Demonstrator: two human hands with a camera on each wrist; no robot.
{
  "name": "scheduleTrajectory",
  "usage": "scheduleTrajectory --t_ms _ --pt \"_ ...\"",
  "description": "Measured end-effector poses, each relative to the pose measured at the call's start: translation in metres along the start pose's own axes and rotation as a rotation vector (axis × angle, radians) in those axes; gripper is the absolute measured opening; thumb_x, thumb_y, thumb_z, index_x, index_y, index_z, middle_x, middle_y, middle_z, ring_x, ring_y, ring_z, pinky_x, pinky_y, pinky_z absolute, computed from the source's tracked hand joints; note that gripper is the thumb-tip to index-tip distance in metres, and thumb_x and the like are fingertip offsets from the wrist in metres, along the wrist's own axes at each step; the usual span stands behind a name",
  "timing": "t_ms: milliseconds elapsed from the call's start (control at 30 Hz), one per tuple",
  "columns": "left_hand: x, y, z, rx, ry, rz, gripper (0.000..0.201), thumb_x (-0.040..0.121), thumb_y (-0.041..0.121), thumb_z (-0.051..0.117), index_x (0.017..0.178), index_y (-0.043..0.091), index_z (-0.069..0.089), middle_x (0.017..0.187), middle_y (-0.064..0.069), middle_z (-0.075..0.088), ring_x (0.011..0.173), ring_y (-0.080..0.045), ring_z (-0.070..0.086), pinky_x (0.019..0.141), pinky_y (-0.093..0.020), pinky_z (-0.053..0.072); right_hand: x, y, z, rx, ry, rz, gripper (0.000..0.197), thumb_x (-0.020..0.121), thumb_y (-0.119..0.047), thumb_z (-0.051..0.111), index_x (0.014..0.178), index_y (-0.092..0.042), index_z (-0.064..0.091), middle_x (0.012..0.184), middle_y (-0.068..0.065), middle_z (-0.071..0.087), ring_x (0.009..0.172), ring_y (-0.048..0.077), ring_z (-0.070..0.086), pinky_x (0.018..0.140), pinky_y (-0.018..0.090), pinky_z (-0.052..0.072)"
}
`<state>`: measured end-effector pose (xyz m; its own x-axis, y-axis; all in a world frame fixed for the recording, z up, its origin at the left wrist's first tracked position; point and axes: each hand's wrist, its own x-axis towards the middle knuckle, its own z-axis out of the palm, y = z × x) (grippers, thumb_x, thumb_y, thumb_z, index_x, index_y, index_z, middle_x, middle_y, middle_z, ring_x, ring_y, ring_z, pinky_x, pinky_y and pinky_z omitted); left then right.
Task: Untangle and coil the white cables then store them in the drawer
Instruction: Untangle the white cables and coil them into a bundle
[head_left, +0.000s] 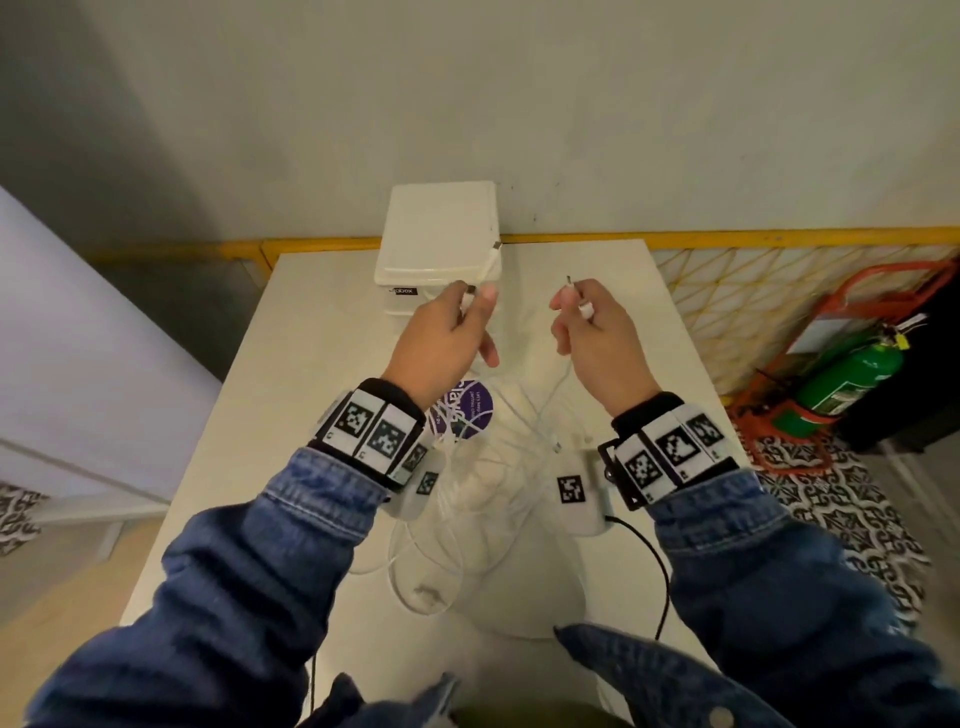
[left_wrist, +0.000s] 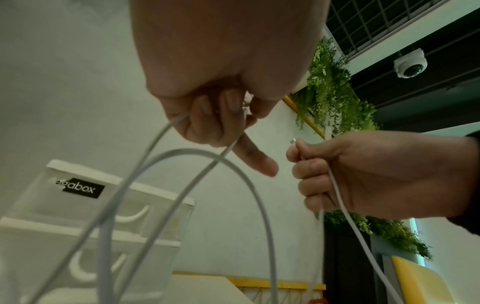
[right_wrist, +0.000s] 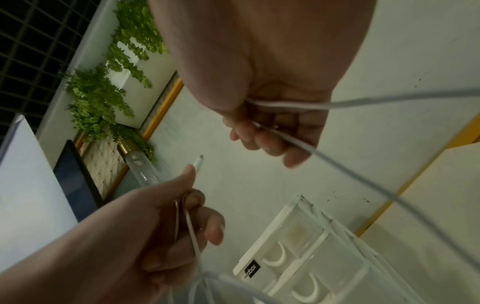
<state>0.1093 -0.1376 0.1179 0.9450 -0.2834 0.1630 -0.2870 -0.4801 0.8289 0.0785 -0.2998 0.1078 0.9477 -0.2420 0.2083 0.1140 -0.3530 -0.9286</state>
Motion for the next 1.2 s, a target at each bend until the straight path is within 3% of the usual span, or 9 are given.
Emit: scheduleTrajectory --t_ms 133,233,400,533,733,900,1067,1133,1200 --pt "-0.015 0.002 0.009 0.058 0.026 0.0 0.058 0.097 0.052 0.033 0.07 0.014 0.067 0.061 0.002 0.062 0.065 -0.016 0.058 0.068 -0.026 0.043 -0.017 -0.009 -0.005 -0.023 -0.078 -0.016 0.011 0.09 -0.018 0.051 0.102 -0.018 0.051 0.082 -0.014 0.05 0.07 0.001 0.047 0.063 0.007 0.038" --pt "-0.025 0.006 0.016 -0.005 0.051 0.029 0.045 0.096 0.047 0.04 0.068 0.02 0.064 0.07 0.0 0.062 0.069 -0.015 0.057 0.072 -0.034 0.043 -0.031 -0.012 -0.013 0.113 -0.174 0.053 0.034 0.083 -0.011 0.048 0.116 -0.018 0.048 0.082 -0.01 0.045 0.069 0.003 0.043 0.065 0.014 0.037" --pt "-0.042 0.021 0.023 -0.234 0.089 0.085 0.021 0.099 0.024 0.044 0.105 0.019 0.063 0.073 0.005 0.055 0.062 -0.008 0.048 0.066 -0.026 0.041 -0.047 -0.012 -0.022 0.121 -0.241 -0.041 0.03 0.095 -0.014 0.04 0.124 -0.015 0.047 0.078 -0.017 0.044 0.066 -0.002 0.043 0.069 0.018 0.033" --pt "-0.055 0.03 0.026 -0.322 0.062 0.139 0.033 0.101 0.014 0.039 0.13 0.029 0.044 0.069 0.001 0.045 0.054 -0.004 0.039 0.055 -0.018 0.036 -0.058 -0.018 -0.026 0.101 -0.198 -0.181 0.02 0.098 -0.013 0.037 0.109 -0.015 0.053 0.068 -0.004 0.047 0.06 0.01 0.047 0.062 0.022 0.04" --pt "-0.072 0.037 0.03 -0.479 0.131 0.082 0.021 0.102 0.015 0.036 0.094 0.021 0.055 0.068 -0.001 0.044 0.058 -0.006 0.041 0.052 -0.019 0.033 -0.067 -0.015 -0.027 0.171 -0.211 -0.132 0.027 0.097 -0.016 0.041 0.118 -0.008 0.058 0.063 -0.017 0.045 0.053 -0.004 0.044 0.058 0.014 0.031" --pt "-0.08 0.042 0.028 -0.464 0.137 0.05 0.024 0.102 0.026 0.035 0.107 0.018 0.058 0.061 0.009 0.04 0.052 -0.008 0.033 0.048 -0.019 0.031 -0.077 -0.018 -0.016 0.238 -0.285 -0.134 0.032 0.098 -0.014 0.034 0.125 -0.011 0.051 0.061 -0.026 0.052 0.059 -0.006 0.046 0.061 0.011 0.036" --pt "-0.076 0.045 0.027 -0.48 0.147 0.034 0.01 0.095 0.019 0.053 0.103 0.013 0.054 0.068 0.011 0.05 0.052 0.004 0.049 0.054 -0.009 0.037 -0.077 -0.018 0.004 0.13 -0.205 -0.195 0.026 0.096 -0.01 0.042 0.115 -0.009 0.06 0.089 0.008 0.064 0.079 0.005 0.056 0.077 0.025 0.045" --pt "-0.073 0.043 0.024 -0.475 0.135 0.028 0.009 0.096 0.017 0.052 0.102 0.01 0.052 0.07 0.005 0.052 0.052 0.004 0.051 0.054 -0.011 0.041 -0.076 -0.019 0.011 0.125 -0.184 -0.21 0.022 0.093 -0.005 0.046 0.097 -0.018 0.063 0.072 0.002 0.058 0.065 0.001 0.051 0.067 0.024 0.044" --pt "-0.071 0.042 0.018 -0.504 0.125 0.029 0.007 0.099 0.016 0.044 0.096 0.012 0.05 0.067 0.001 0.051 0.049 0.002 0.05 0.052 -0.014 0.044 -0.072 -0.023 0.017 0.194 -0.15 -0.177 0.029 0.091 -0.002 0.05 0.113 -0.018 0.059 0.064 -0.005 0.054 0.056 0.001 0.051 0.061 0.024 0.048"
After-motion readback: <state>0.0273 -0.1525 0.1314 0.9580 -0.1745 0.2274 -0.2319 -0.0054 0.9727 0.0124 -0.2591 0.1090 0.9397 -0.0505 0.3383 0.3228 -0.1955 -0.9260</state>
